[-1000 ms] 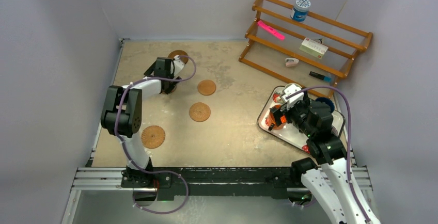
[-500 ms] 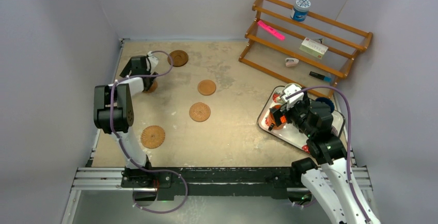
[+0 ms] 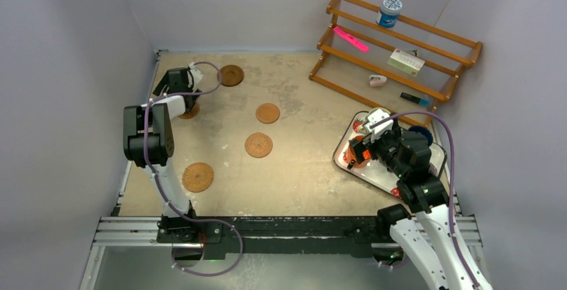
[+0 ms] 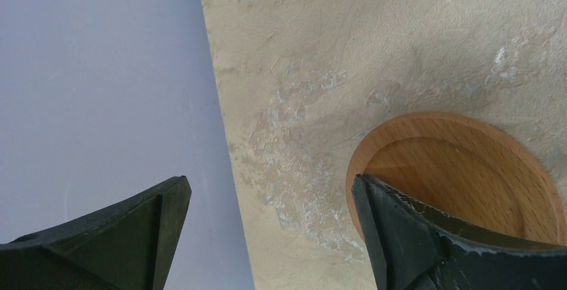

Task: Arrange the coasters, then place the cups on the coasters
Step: Move the coaster to the center of the board.

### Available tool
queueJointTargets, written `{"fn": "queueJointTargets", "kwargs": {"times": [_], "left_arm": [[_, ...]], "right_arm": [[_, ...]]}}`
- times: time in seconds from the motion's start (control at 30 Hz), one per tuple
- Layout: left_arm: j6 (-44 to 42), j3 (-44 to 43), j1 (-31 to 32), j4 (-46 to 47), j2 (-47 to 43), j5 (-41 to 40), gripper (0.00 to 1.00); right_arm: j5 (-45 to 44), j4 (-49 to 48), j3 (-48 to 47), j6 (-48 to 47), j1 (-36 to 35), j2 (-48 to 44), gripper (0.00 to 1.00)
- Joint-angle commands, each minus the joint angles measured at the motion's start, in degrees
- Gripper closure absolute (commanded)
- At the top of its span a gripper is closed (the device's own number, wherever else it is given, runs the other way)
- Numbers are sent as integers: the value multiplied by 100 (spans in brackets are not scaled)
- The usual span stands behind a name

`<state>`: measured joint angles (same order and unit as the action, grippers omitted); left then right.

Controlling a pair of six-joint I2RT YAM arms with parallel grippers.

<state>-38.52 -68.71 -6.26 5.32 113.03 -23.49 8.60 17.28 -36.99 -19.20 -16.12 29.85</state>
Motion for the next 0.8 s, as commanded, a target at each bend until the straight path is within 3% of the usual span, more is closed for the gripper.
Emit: {"fn": "queueJointTargets", "kwargs": {"times": [0.0, 0.33, 0.53, 0.77], "left_arm": [[-46, -116, -93, -87, 64, -97, 0], [107, -422, -113, -186, -76, -28, 0], [304, -543, -68, -374, -585, 672, 0], [-26, -46, 821, -512, -1548, 1192, 0]], "right_arm": [[85, -64, -6, -65, -23, -22, 1], [91, -58, -1, -73, -23, -22, 1], [82, -67, -2, -75, -23, -16, 1], [64, -75, -1, -71, -23, -23, 1]]}}
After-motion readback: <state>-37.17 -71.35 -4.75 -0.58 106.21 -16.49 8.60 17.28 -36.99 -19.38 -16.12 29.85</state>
